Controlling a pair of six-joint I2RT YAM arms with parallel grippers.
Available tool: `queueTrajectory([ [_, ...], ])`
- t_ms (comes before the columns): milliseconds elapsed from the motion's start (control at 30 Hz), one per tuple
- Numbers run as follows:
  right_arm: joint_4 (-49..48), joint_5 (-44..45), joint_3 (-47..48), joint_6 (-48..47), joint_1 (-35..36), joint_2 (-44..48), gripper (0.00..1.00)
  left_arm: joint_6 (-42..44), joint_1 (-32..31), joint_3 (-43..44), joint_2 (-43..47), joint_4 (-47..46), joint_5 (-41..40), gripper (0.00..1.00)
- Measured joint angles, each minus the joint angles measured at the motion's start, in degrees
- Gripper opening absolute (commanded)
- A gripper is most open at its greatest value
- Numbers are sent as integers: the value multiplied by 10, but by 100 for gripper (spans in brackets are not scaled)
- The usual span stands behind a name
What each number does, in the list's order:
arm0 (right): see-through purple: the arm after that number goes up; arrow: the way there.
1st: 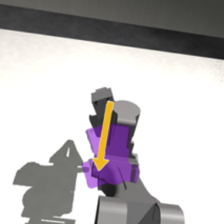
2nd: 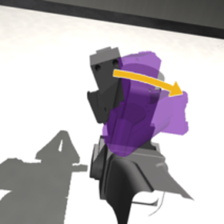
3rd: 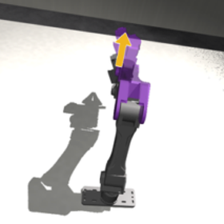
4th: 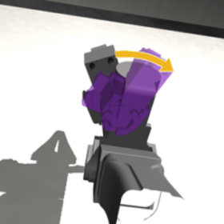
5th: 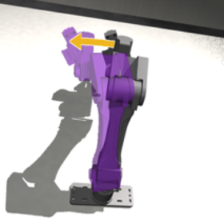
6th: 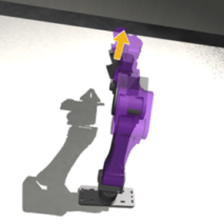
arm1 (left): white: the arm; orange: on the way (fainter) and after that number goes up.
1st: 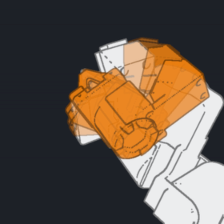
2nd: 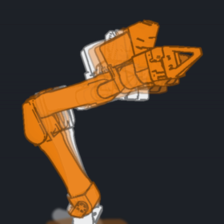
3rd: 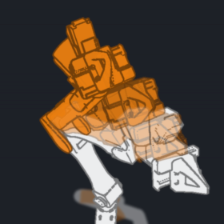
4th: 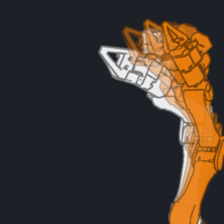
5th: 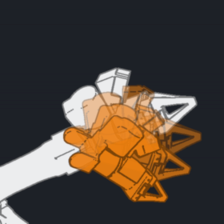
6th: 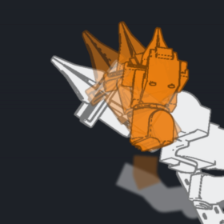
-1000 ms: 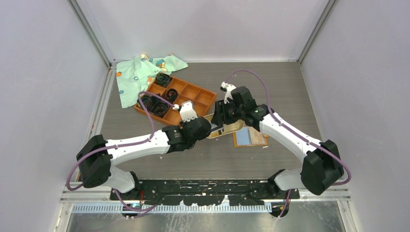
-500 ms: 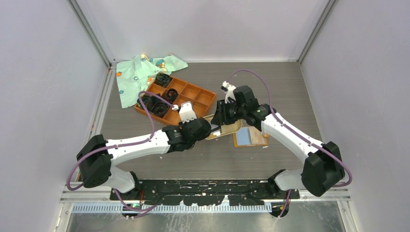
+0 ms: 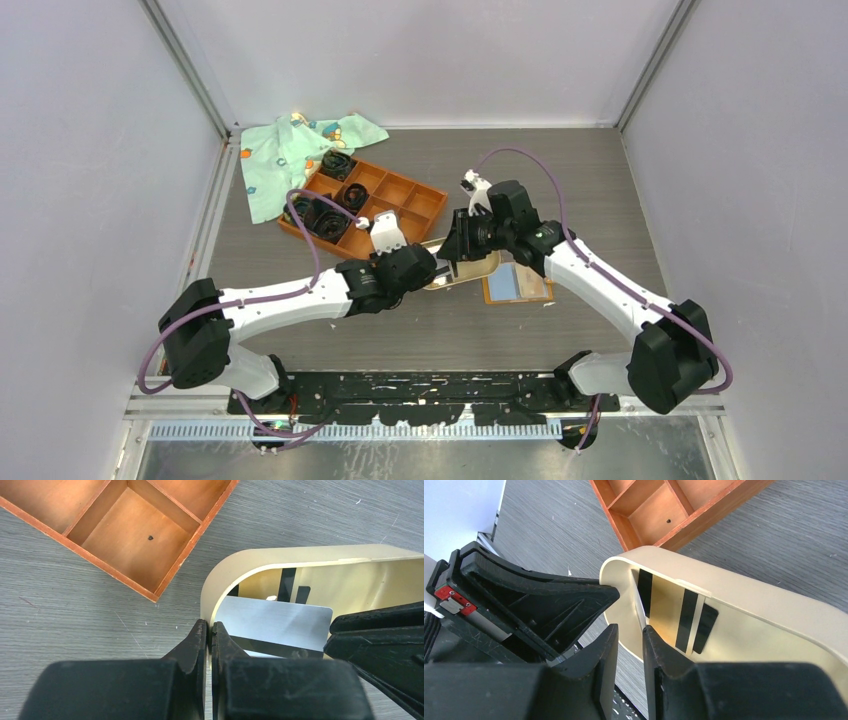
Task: Put the credit cards into the card holder
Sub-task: Pick up the credit card from the storage box.
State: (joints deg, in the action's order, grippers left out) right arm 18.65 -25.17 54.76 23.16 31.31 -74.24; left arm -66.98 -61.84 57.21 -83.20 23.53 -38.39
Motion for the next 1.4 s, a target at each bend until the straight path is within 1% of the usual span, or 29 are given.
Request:
queueTrajectory([
  [200, -23, -10, -19, 27, -1, 0, 29, 1, 0, 0, 0, 10, 0, 0],
  [467, -69, -60, -34, 77, -3, 0, 27, 0, 1, 0, -2, 13, -1, 0],
  [633, -75, -65, -40, 85, -2, -9, 27, -3, 0, 0, -2, -22, 5, 0],
  [800, -71, -58, -40, 82, -2, -13, 28, -3, 0, 0, -2, -25, 7, 0],
  [833, -68, -54, -40, 79, -1, -13, 27, -4, 0, 0, -2, -26, 7, 0],
  [900, -58, -40, -40, 66, 0, -13, 22, -5, 0, 0, -2, -29, 8, 0],
  [933, -51, -34, -39, 57, 1, -14, 18, -5, 0, 0, -2, -31, 8, 0],
  [1033, -33, -14, -35, 34, 4, -17, 1, -5, 0, 0, -2, -32, 10, 0],
  [1233, 14, 6, -5, -23, 2, -19, 1, -16, 5, 0, -2, -20, 23, 0],
  [1400, 43, -31, 23, -72, -22, -3, 1, -25, 12, 0, -6, 14, 45, 0],
])
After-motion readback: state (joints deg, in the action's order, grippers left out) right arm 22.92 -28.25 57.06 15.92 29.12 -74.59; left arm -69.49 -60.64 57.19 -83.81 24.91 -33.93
